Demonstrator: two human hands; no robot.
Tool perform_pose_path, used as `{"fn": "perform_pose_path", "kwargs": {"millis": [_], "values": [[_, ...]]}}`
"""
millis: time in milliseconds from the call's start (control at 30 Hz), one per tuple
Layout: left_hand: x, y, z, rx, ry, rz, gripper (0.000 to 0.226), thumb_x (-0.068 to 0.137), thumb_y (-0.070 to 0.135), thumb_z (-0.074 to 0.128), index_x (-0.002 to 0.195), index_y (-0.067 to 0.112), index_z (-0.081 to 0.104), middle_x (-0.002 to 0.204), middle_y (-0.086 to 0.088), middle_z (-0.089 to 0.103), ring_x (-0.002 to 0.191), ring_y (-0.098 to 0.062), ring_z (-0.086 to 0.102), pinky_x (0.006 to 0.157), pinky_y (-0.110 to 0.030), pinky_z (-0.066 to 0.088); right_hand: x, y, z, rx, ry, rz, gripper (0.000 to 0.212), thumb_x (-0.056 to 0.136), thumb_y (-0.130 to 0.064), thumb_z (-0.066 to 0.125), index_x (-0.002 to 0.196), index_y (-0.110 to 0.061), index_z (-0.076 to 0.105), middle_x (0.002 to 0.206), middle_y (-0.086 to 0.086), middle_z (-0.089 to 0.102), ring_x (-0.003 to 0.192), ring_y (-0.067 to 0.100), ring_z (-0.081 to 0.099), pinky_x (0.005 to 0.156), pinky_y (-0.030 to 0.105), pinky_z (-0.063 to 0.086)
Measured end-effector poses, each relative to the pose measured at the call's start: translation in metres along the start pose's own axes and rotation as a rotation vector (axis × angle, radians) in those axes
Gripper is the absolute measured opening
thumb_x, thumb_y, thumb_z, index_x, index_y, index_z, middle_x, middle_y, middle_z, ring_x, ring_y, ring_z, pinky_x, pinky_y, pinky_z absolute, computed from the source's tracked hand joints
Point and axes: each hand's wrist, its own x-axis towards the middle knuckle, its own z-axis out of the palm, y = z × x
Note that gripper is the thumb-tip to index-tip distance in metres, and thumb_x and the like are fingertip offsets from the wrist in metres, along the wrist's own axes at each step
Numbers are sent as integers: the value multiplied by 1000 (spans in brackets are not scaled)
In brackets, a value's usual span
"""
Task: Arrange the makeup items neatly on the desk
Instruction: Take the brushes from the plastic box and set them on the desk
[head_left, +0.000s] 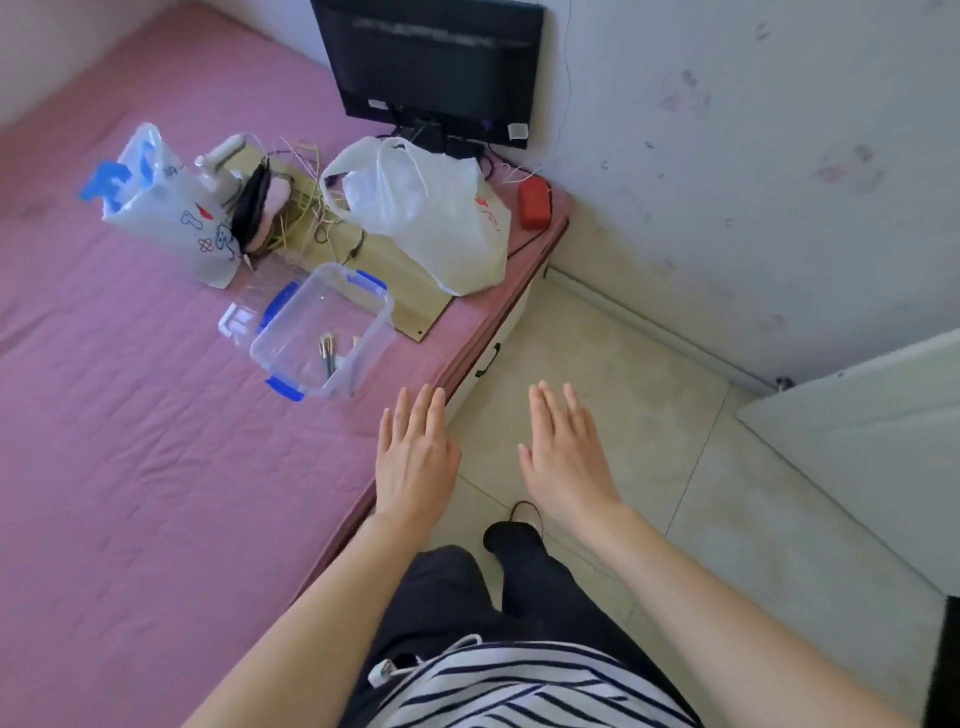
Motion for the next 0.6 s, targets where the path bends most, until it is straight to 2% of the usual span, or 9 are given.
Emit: {"fn": "perform_pose_path", "kwargs": {"millis": [267,600], "values": [[33,21,-1,-67,38,-255,56,98,22,41,150,12,23,157,-5,24,147,-28,9,120,-44,11,78,29,-32,-78,-59,-193,67,101,-34,33,151,-9,-3,160,8,0,147,30,-9,120,43,8],[89,-24,-10,-74,78,-427,59,97,23,44,151,11,21,158,-6,21,147,-27,9,120,-43,11,178,-14,-40,-180,-113,-363,67,99,-33,36,152,-7,2,160,8,4,147,32,-6,120,44,5]]}}
